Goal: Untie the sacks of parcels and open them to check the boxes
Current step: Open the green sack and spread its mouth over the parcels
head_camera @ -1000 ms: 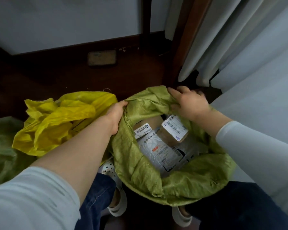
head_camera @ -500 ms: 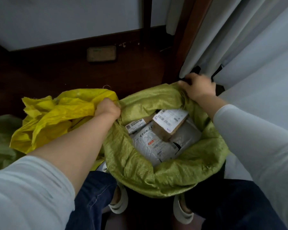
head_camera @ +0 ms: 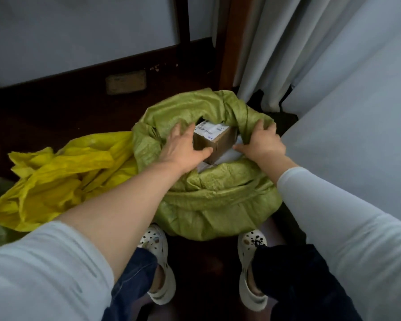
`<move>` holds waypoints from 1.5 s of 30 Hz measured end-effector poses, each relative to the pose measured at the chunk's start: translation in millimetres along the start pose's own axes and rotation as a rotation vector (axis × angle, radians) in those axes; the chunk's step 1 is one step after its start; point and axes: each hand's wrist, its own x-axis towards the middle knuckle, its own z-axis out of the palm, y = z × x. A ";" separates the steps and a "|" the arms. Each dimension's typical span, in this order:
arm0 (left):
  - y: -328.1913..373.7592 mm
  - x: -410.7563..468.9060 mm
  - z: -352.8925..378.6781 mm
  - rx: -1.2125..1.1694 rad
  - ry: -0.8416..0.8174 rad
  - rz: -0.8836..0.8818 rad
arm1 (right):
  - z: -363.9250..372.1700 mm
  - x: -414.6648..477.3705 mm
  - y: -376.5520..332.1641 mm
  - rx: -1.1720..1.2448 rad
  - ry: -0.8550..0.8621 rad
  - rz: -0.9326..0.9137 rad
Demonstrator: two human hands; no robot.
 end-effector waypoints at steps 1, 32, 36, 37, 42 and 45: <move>2.1 -0.3 -0.5 -0.006 0.020 0.020 | 1.8 5.6 0.6 0.010 -0.005 0.013; 73.6 39.3 -30.6 0.017 -0.154 0.051 | -22.2 -47.2 68.7 0.603 -0.148 0.226; 62.8 46.4 -48.4 -0.271 -0.099 -0.135 | -11.2 -52.6 82.6 1.522 -0.504 0.341; 61.0 48.8 -52.7 -0.324 -0.092 -0.156 | -9.4 -51.8 84.0 1.619 -0.540 0.353; 60.5 55.6 -60.6 -0.354 -0.051 -0.185 | 2.1 -39.8 59.3 1.748 -0.445 0.524; 57.6 52.6 -55.0 0.055 0.168 -0.134 | -3.6 -33.6 35.6 1.498 -0.342 0.485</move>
